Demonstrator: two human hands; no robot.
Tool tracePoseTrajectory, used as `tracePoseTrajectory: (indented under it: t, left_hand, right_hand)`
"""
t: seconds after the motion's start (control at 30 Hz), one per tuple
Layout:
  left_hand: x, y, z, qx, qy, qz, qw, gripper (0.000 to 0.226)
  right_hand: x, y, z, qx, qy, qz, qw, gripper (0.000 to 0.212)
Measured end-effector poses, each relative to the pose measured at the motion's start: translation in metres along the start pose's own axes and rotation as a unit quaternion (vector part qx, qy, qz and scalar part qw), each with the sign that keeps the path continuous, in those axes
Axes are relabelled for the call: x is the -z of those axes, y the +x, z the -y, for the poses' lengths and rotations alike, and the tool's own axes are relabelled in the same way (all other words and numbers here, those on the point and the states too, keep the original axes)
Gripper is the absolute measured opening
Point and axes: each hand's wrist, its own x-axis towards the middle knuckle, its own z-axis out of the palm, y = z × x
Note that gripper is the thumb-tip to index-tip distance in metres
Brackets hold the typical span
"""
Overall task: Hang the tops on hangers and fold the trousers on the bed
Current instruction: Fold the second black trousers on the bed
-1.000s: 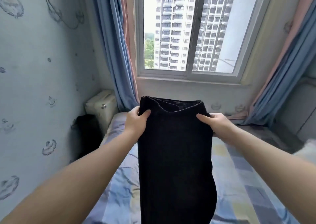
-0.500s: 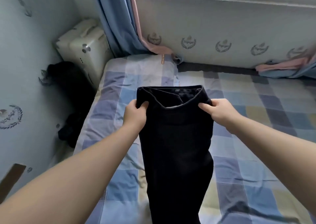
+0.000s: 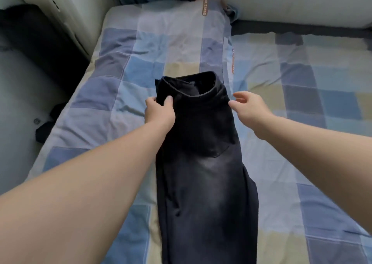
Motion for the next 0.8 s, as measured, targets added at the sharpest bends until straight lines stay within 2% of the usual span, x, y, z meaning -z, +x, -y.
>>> tracePoseTrajectory:
  t: [0.13,0.2,0.3,0.4,0.6,0.8]
  left_hand:
    - [-0.015,-0.02,0.046,-0.029,0.046,0.053,0.997,0.059]
    - [-0.014,-0.04,0.067,-0.049,0.075,0.088,0.992,0.058]
    - [-0.001,-0.074,0.083,-0.116,0.168,0.132,0.97,0.058]
    - [0.02,-0.108,0.082,-0.178,0.269,0.149,0.935,0.058]
    - [0.073,-0.184,0.074,-0.202,0.326,0.164,0.909,0.064]
    - [0.123,-0.266,0.092,-0.196,0.334,0.193,0.901,0.066]
  right_hand:
    - [-0.031,-0.022,-0.048,0.021,-0.071,0.077,0.994,0.058]
    - [-0.039,-0.04,-0.065,0.021,-0.164,0.082,0.983,0.061]
    - [-0.038,-0.076,-0.071,0.033,-0.307,0.09,0.947,0.062]
    - [-0.026,-0.112,-0.063,0.084,-0.407,0.089,0.905,0.065]
    - [-0.003,-0.184,-0.034,0.1,-0.45,0.08,0.884,0.067]
    - [0.014,-0.272,-0.024,0.074,-0.426,0.082,0.898,0.066]
